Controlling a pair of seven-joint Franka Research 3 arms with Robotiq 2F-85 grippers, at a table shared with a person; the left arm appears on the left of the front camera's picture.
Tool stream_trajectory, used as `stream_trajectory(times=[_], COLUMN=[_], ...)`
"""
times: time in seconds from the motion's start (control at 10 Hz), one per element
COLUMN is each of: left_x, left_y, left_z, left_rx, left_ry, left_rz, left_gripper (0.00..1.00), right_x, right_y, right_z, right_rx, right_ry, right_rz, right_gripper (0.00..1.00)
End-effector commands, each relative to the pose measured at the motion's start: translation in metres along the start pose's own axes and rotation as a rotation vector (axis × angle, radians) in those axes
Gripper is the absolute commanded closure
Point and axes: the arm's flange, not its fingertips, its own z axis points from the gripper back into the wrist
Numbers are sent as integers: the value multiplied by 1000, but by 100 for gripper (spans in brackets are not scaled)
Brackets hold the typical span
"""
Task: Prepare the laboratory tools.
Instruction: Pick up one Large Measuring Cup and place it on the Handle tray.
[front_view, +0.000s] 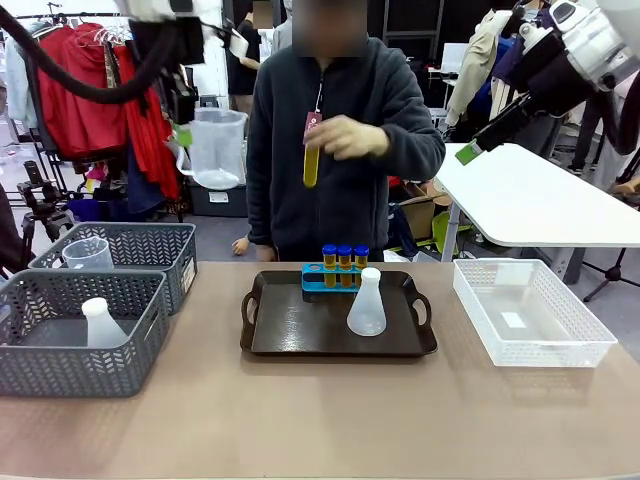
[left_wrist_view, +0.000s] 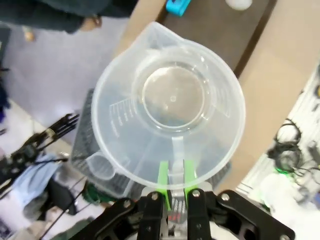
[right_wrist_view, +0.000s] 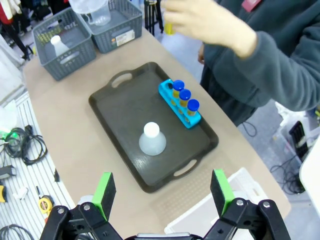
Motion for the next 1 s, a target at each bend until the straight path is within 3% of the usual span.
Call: stream_trajectory(times=[0.0,0.3,0.9], left_x=[17,13,-29], left_y=[11,9,17], left_z=[-11,-22,-18], left_rx=[-30,-67,-62], left_ry=[46,47,2], left_rz=[-56,-68,8], left_gripper=[100,100,100], right_x=[0,0,0], right_y=[-1,-1,-1], right_z=[1,1,1], right_rx=[5,5,5], right_ry=[-7,-7,-7], right_rz=[0,0,0], right_gripper=[0,0,0])
